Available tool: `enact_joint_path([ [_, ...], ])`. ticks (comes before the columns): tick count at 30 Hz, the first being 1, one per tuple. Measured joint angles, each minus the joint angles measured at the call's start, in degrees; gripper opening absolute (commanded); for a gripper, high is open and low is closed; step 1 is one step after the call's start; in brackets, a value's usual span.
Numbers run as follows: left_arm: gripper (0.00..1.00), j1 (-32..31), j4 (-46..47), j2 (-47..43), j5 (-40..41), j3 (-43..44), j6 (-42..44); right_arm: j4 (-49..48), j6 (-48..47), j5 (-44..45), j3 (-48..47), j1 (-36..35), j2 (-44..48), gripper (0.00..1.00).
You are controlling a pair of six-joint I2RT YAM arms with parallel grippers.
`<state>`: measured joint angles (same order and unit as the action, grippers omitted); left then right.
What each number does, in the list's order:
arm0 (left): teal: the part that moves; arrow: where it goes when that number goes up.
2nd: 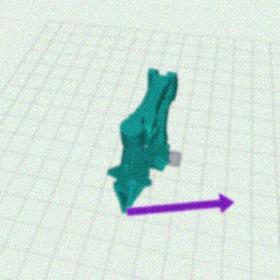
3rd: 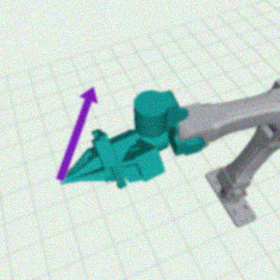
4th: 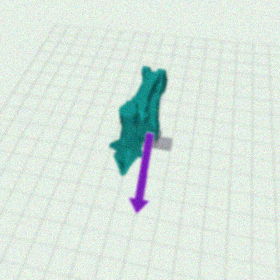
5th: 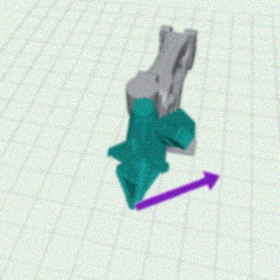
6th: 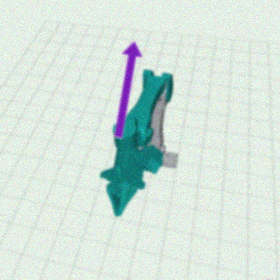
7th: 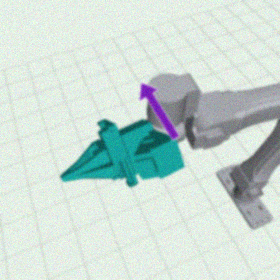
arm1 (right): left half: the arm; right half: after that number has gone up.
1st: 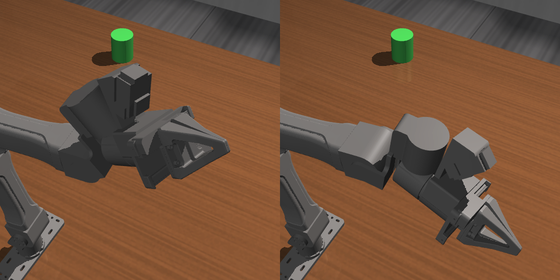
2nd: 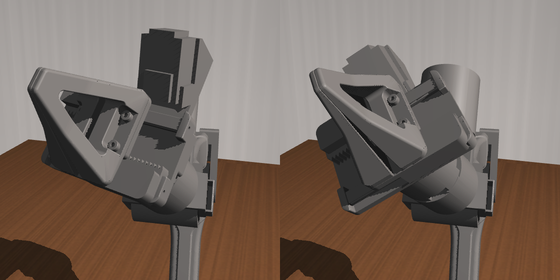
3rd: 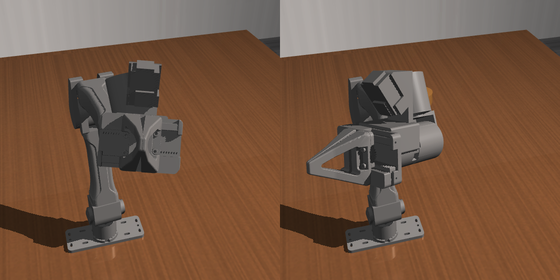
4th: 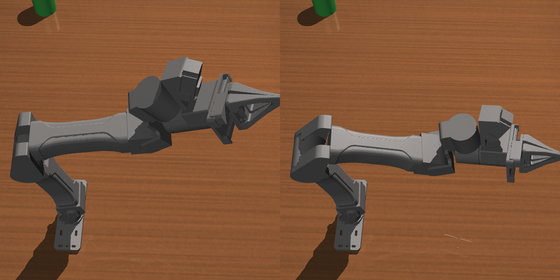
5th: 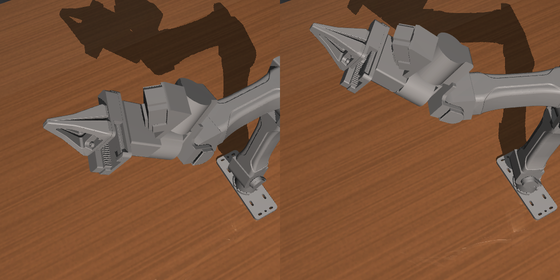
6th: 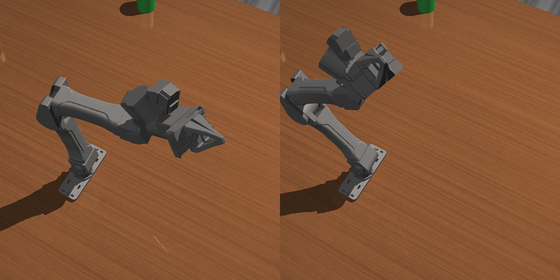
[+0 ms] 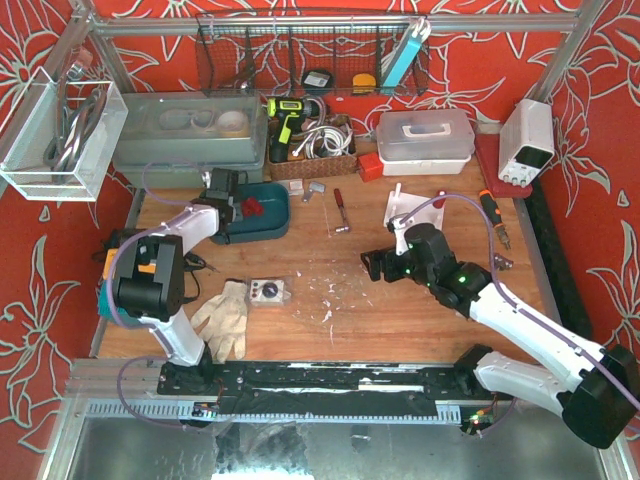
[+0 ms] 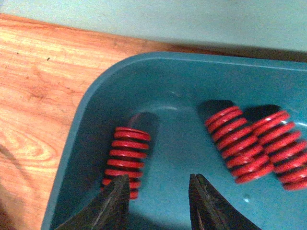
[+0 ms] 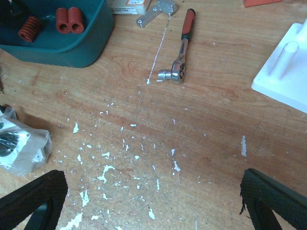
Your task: Install the large spring
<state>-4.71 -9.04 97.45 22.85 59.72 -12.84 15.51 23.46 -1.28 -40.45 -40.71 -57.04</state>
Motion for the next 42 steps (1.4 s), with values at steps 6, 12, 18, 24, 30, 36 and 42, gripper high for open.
enact_joint_path([
  [6, 0.36, 1.0, -2.1, 2.6, 1.0, 2.4, 1.4, -0.1, -0.2, 1.3, 0.0, -1.2, 0.0, 0.99],
  [12, 0.37, 2.5, -2.5, 4.6, 2.4, 2.6, 1.7, -0.1, -0.5, 2.3, 0.0, -2.1, 0.0, 0.99],
  [18, 0.37, 3.4, -2.5, 7.7, 2.3, 3.0, 1.9, -0.1, -0.7, 2.8, 0.0, -2.5, 0.0, 0.99],
  [24, 0.39, 3.8, -2.2, 10.3, 0.9, 4.3, 2.5, -0.1, -1.0, 3.1, 0.0, -2.7, 0.0, 0.99],
  [30, 0.41, 4.1, -1.9, 11.1, -1.4, 4.6, 2.6, -0.1, -1.4, 4.1, 0.0, -2.7, 0.0, 0.99],
  [36, 0.39, 4.6, -0.8, 12.0, -3.4, 5.3, 2.6, -0.1, -1.6, 4.4, 0.0, -2.7, 0.0, 0.99],
  [42, 0.27, 5.0, 0.7, 12.8, -4.9, 6.0, 2.9, -0.1, -1.7, 4.9, 0.0, -2.7, 0.0, 0.99],
])
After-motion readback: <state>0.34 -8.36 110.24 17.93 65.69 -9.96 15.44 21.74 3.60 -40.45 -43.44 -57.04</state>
